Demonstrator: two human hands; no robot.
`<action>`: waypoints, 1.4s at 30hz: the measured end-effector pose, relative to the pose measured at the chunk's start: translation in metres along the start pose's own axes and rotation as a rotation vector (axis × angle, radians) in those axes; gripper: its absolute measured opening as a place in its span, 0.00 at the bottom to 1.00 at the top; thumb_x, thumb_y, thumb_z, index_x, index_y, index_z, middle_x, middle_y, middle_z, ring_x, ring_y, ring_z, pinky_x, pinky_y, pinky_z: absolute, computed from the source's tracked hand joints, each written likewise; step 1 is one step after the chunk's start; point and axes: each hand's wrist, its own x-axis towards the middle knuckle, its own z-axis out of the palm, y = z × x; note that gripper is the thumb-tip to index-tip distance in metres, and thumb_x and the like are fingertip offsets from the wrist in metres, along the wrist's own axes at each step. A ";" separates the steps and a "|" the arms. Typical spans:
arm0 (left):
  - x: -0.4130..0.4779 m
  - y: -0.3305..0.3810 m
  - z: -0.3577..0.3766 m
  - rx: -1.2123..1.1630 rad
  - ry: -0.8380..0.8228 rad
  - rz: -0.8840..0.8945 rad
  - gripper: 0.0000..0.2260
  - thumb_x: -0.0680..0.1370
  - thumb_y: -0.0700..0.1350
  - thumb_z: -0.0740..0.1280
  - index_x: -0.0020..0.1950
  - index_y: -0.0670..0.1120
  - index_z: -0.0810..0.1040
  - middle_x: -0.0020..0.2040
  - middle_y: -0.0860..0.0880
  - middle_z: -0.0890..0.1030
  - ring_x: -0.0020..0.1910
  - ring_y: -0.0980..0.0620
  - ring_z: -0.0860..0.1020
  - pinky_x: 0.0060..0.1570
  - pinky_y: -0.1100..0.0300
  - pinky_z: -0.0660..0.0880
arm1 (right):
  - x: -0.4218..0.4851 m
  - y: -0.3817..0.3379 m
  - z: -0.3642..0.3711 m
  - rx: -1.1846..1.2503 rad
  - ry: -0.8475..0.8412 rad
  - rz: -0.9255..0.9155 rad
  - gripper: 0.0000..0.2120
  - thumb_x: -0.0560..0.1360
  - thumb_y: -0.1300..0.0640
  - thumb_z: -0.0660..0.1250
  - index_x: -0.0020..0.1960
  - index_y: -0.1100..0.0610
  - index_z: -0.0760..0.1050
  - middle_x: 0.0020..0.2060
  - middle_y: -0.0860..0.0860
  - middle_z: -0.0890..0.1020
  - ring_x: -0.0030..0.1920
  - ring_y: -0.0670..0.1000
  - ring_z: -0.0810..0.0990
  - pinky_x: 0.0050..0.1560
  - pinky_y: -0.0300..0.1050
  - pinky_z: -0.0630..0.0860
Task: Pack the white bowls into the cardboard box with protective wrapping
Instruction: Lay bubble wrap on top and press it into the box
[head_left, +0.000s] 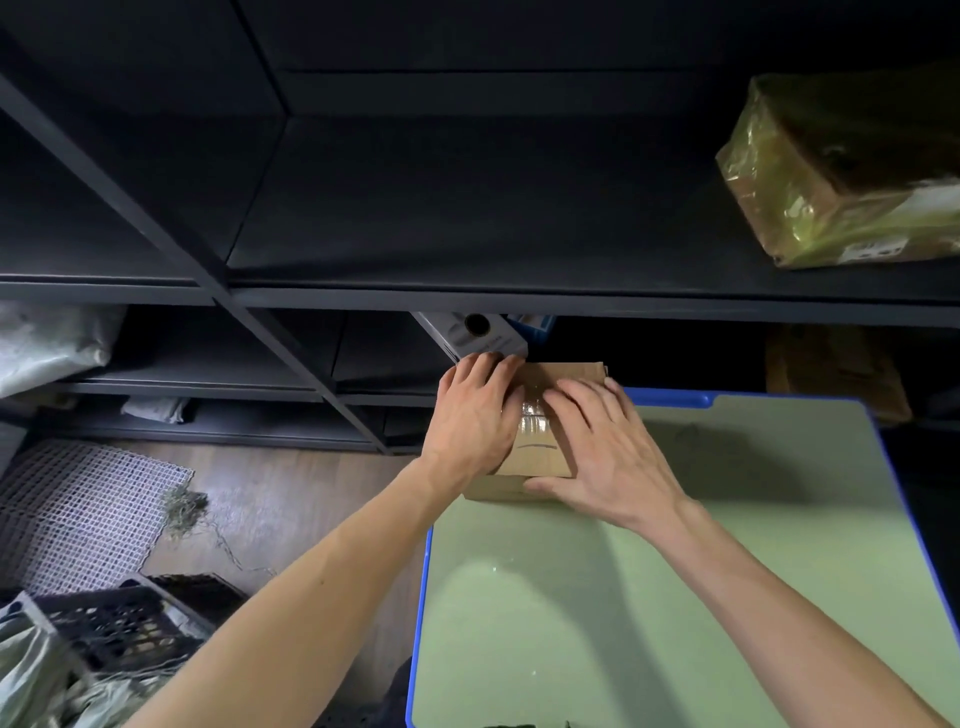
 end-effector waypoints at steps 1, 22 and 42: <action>0.001 -0.001 -0.001 0.001 -0.009 0.006 0.18 0.83 0.51 0.56 0.71 0.50 0.71 0.65 0.52 0.75 0.66 0.50 0.68 0.68 0.51 0.67 | 0.003 0.001 -0.001 0.022 0.006 -0.001 0.49 0.68 0.22 0.59 0.75 0.58 0.64 0.75 0.55 0.64 0.76 0.57 0.60 0.78 0.57 0.54; -0.002 0.008 0.000 0.005 0.085 -0.033 0.17 0.81 0.51 0.58 0.68 0.50 0.75 0.64 0.52 0.78 0.65 0.51 0.72 0.67 0.54 0.70 | 0.001 0.003 0.016 0.081 0.084 -0.040 0.48 0.71 0.23 0.56 0.76 0.59 0.63 0.78 0.61 0.58 0.80 0.57 0.49 0.79 0.56 0.49; -0.041 -0.002 -0.015 0.189 -0.009 0.137 0.21 0.82 0.51 0.54 0.72 0.46 0.72 0.72 0.45 0.71 0.75 0.43 0.65 0.69 0.41 0.68 | -0.011 -0.024 -0.007 -0.062 -0.096 0.056 0.45 0.77 0.30 0.56 0.82 0.57 0.46 0.81 0.54 0.47 0.80 0.53 0.44 0.80 0.51 0.42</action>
